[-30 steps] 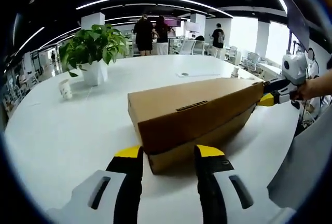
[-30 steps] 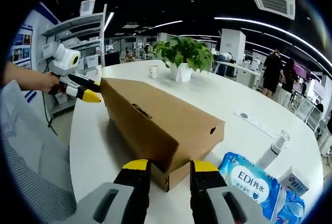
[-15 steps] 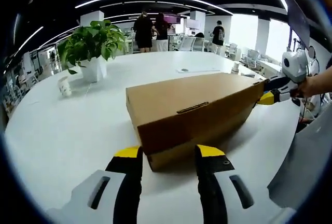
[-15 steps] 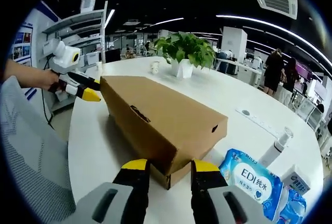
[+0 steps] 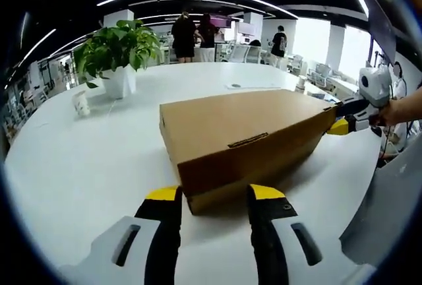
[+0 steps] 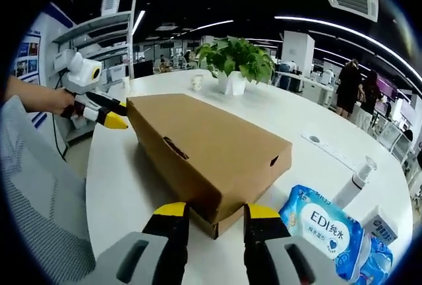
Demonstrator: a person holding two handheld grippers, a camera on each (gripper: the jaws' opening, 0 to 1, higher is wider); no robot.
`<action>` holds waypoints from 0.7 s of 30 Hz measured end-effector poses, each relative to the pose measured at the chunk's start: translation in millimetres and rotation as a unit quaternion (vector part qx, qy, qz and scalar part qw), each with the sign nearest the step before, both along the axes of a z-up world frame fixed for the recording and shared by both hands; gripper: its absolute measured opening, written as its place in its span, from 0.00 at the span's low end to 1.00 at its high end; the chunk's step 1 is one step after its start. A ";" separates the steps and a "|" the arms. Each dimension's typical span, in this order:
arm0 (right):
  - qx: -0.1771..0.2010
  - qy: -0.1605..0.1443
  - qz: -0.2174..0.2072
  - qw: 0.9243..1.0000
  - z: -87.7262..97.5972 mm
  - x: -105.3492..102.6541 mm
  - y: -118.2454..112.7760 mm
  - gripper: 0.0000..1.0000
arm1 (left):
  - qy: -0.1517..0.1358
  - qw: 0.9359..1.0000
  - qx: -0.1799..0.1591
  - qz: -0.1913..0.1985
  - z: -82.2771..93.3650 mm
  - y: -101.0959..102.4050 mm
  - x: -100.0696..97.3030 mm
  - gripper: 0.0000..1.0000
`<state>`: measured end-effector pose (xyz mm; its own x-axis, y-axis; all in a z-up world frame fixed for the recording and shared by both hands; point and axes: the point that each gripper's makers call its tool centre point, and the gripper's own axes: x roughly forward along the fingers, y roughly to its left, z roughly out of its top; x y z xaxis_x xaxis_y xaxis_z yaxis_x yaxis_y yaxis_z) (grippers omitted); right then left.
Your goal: Operate the shoe box by opening the lid, removing the specified soft item, and placing it in the target area until the item is outside and the box remains undamaged.
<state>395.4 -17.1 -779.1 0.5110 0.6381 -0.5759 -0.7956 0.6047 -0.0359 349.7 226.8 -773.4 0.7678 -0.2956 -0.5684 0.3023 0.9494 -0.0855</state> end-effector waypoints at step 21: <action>0.000 0.006 -0.003 1.000 -3.1 -4.5 -3.7 0.30 | -0.005 1.000 0.007 0.005 3.7 9.1 -3.6 0.38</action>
<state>390.9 -20.8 -782.2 0.5076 0.6355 -0.5818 -0.7922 0.6097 -0.0253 346.1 235.9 -769.7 0.7761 -0.2794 -0.5654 0.2929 0.9536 -0.0691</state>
